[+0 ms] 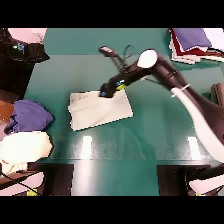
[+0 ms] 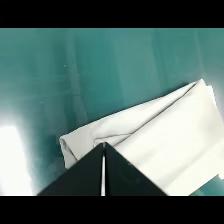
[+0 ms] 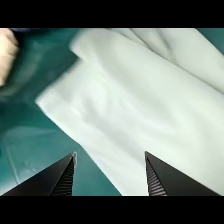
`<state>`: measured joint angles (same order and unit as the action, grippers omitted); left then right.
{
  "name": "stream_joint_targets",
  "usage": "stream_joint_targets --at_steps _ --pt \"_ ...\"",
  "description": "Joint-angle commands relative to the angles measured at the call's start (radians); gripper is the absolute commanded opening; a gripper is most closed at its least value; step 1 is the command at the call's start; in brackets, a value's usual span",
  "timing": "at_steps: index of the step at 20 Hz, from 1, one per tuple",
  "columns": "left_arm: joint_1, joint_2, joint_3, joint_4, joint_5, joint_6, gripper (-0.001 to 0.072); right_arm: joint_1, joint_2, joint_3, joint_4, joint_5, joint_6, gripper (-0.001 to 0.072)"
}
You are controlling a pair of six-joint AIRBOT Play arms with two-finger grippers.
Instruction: Fold the shirts.
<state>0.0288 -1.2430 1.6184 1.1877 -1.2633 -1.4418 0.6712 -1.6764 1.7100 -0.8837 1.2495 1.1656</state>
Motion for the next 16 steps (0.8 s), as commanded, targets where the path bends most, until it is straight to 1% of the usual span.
stream_joint_targets --at_steps 1,2,3,4,6,8,13,16 --pt "0.003 0.003 0.001 0.0 -0.023 0.01 0.0026 -0.202 0.062 -0.137 -0.06 0.085 0.031 0.0489" --pt "0.003 0.003 0.001 0.0 -0.021 0.01 0.0026 -0.261 0.066 -0.188 -0.056 0.085 0.031 0.049" --pt "0.003 0.003 0.001 -0.002 -0.019 0.01 0.0025 -0.314 0.06 -0.23 -0.052 0.085 0.031 0.0507" --pt "0.002 0.003 0.001 -0.003 -0.018 0.01 0.0025 -0.354 0.048 -0.272 -0.042 0.085 0.031 0.0602" --pt "0.002 0.001 0.0 -0.015 -0.009 0.01 0.0026 -0.412 0.003 -0.332 0.014 0.076 0.03 0.0601" --pt "0.002 0.001 -0.012 -0.021 0.008 0.01 0.0026 -0.421 -0.06 -0.354 0.1 0.071 0.029 0.0592" --pt "0.002 0.001 -0.028 -0.022 0.017 0.011 0.0026 -0.307 -0.22 -0.255 0.238 0.066 0.027 0.0591" --pt "0.002 0.001 -0.028 -0.027 0.017 0.036 0.0026 -0.225 -0.287 -0.187 0.293 0.067 0.026 0.059"
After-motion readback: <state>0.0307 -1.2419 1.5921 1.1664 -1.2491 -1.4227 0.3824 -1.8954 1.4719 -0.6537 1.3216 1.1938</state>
